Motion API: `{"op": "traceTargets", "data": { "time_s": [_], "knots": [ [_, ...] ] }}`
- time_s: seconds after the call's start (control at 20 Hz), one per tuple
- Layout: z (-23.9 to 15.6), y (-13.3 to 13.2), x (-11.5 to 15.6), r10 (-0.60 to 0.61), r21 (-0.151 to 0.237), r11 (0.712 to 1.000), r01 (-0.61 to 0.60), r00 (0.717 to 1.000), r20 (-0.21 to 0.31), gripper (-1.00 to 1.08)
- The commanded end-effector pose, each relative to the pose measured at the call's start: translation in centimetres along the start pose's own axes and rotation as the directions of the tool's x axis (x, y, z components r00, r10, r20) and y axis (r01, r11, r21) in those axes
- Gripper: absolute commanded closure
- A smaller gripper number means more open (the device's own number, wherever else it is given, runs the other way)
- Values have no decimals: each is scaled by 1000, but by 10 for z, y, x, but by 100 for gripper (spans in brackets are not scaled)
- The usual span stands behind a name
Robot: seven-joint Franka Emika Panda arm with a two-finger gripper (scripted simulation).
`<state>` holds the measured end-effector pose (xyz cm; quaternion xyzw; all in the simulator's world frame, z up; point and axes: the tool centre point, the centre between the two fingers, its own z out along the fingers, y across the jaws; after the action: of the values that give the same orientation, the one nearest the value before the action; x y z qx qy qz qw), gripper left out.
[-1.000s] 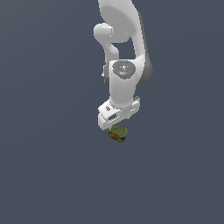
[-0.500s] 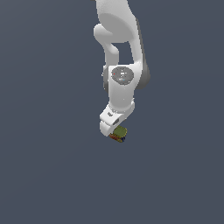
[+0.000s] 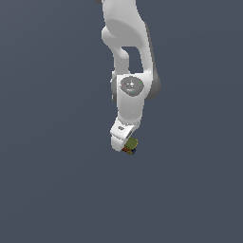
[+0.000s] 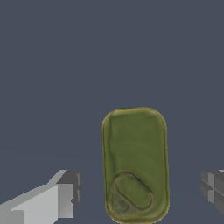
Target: Pick up the object and move it to a goal position.
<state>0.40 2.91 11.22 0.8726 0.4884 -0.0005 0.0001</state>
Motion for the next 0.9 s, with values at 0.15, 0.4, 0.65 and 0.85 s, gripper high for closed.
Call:
{"op": "traceTargets", "data": {
  "time_s": [0.15, 0.4, 0.65, 0.85],
  "knots": [
    [3, 0, 0, -48, 0, 999, 48, 999, -1, -92],
    [4, 0, 0, -50, 0, 999, 50, 999, -1, -92],
    [17, 0, 0, -51, 0, 999, 51, 999, -1, -92],
    [39, -1, -1, -54, 0, 999, 54, 999, -1, -92]
  ]
}}
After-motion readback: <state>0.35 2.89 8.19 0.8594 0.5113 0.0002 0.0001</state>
